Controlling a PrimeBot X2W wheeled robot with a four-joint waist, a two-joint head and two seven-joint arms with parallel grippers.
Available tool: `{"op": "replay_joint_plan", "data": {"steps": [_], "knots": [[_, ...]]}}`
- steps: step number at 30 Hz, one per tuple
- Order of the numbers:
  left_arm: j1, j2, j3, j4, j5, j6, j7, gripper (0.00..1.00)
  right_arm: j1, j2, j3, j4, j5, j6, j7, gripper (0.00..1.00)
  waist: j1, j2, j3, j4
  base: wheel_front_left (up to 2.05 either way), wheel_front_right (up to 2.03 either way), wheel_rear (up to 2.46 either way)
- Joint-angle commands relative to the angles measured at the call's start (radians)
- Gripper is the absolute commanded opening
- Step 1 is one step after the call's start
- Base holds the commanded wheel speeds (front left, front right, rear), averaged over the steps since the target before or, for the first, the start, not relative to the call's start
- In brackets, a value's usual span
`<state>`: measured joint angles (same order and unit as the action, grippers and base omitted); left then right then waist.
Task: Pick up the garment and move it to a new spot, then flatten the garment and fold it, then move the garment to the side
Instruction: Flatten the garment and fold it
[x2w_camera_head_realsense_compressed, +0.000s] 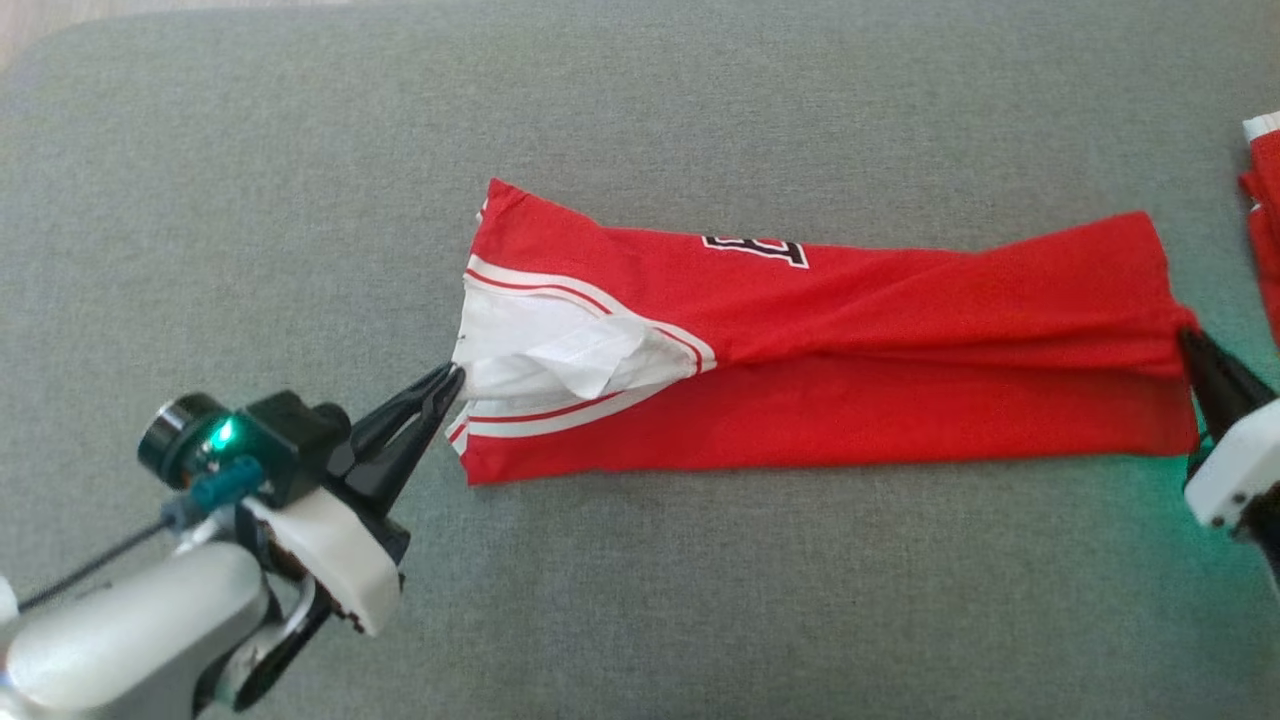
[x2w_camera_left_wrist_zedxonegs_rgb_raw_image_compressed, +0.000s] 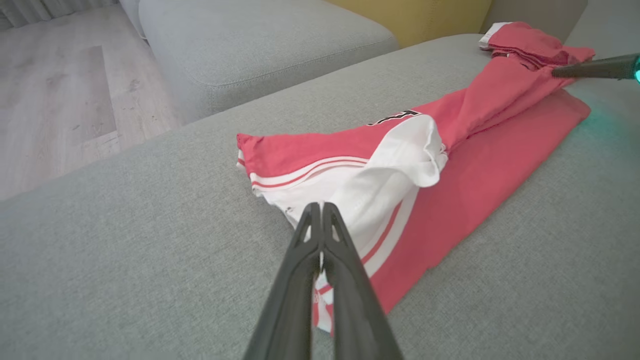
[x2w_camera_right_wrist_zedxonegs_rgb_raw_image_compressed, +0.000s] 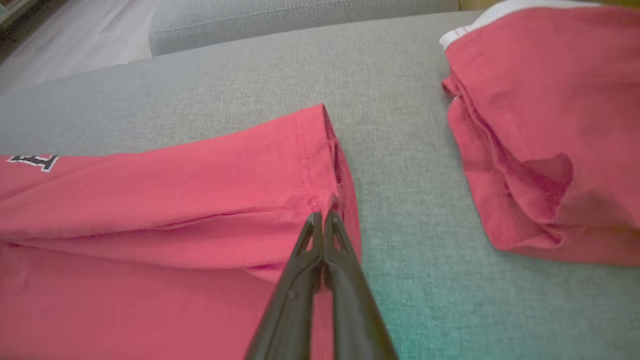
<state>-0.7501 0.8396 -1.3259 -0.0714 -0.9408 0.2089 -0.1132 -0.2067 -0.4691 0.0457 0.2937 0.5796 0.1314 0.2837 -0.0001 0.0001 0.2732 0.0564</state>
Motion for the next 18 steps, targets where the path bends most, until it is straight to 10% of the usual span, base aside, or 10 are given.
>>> {"op": "replay_joint_plan", "data": {"steps": [1, 2, 3, 11, 18], "knots": [[-0.005, 0.018, 0.050, -0.004, -0.005, 0.021, -0.029, 0.10, 0.010, -0.012, -0.007, -0.035, -0.021, -0.001, -0.001, 0.25, 0.0001, -0.0001, 0.003, 0.002, 0.00, 0.00, 0.00], [0.003, 0.007, 0.050, 0.007, -0.006, 0.027, -0.039, 0.26, 0.014, -0.003, -0.011, -0.035, -0.030, -0.001, -0.003, 0.49, 0.0001, -0.0001, 0.005, 0.002, 0.00, 0.00, 0.00], [0.011, -0.005, 0.054, 0.021, -0.008, 0.037, -0.054, 0.96, 0.016, 0.008, -0.017, -0.032, -0.039, -0.001, -0.009, 0.95, 0.0001, -0.0001, 0.006, 0.002, 0.00, 0.00, 0.00], [0.106, -0.140, 0.150, 0.111, 0.023, 0.176, -0.145, 1.00, 0.060, 0.102, -0.101, -0.017, -0.103, -0.001, -0.181, 1.00, 0.0001, -0.0001, -0.018, 0.000, 0.00, 0.00, 0.00], [0.336, -0.309, 0.420, 0.063, 0.262, 0.314, -0.148, 1.00, 0.121, 0.201, -0.170, 0.000, -0.117, -0.001, -0.281, 1.00, 0.0001, -0.0001, -0.061, 0.006, 0.00, 0.00, 0.00]]}}
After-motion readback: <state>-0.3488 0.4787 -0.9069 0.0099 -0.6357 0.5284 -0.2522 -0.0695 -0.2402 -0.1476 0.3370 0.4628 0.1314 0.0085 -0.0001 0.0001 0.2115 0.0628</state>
